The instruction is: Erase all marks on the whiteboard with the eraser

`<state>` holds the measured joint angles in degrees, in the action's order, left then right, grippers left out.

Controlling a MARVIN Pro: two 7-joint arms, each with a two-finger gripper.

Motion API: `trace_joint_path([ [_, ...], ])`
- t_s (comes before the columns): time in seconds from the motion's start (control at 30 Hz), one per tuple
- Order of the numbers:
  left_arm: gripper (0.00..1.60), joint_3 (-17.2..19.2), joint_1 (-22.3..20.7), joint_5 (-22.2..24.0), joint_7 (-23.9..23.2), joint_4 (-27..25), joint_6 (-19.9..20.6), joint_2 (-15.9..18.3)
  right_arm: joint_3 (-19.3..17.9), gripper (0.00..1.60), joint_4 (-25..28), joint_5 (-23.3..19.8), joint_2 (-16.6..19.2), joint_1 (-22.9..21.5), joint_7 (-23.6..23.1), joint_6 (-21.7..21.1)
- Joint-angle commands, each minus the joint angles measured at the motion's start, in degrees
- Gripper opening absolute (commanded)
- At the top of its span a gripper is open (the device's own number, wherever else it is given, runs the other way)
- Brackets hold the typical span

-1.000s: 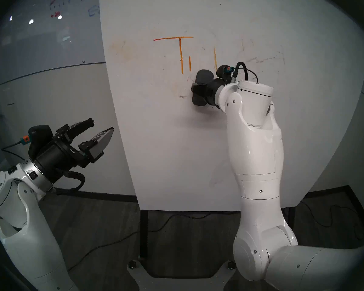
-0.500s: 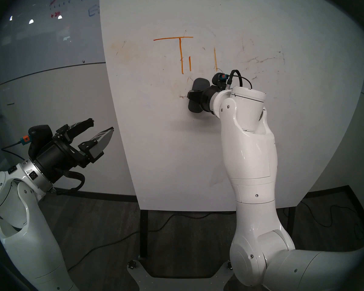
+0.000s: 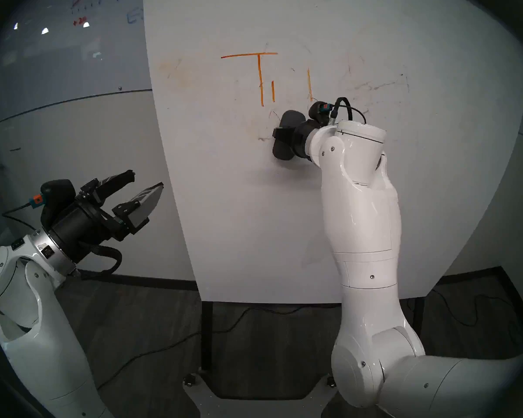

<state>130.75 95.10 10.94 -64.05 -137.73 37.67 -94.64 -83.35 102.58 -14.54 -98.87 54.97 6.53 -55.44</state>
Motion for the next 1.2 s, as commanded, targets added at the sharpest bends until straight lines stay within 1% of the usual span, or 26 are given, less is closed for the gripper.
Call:
trace_joint_path([
  [0.0, 1.6, -0.03, -0.05, 0.11, -0.04, -0.62, -0.03, 0.09, -1.79, 0.0, 1.65, 1.47, 2.89, -4.21, 2.0, 0.44],
  [0.23, 1.6, -0.03, -0.05, 0.11, -0.04, -0.63, -0.03, 0.09, -1.01, 0.0, 2.81, 1.25, 4.23, -5.03, 1.87, 0.44],
  [0.47, 1.6, -0.03, -0.04, 0.11, -0.04, -0.64, -0.03, 0.09, -0.06, 0.0, 3.65, 0.0, 6.13, -5.88, 0.06, 0.44],
  [0.67, 1.6, -0.03, -0.05, 0.11, -0.05, -0.63, -0.03, 0.08, 0.69, 0.0, 3.95, -1.28, 7.64, -7.5, -1.65, 0.44],
  [0.73, 1.6, -0.03, -0.05, 0.11, -0.05, -0.62, -0.03, 0.09, 1.3, 0.0, 4.02, -1.95, 8.87, -8.48, -2.8, 0.44],
  [0.9, 1.6, -0.03, -0.06, 0.11, -0.05, -0.62, -0.03, 0.08, 2.25, 0.0, 4.38, -3.3, 10.44, -9.6, -4.25, 0.44],
  [1.07, 1.6, -0.03, -0.05, 0.11, -0.05, -0.62, -0.03, 0.09, 3.06, 0.0, 4.38, -4.39, 11.93, -10.53, -5.21, 0.44],
  [1.17, 1.6, -0.02, -0.06, 0.11, -0.05, -0.62, -0.03, 0.09, 3.7, 0.0, 3.95, -4.86, 13.52, -12.08, -5.56, 0.44],
])
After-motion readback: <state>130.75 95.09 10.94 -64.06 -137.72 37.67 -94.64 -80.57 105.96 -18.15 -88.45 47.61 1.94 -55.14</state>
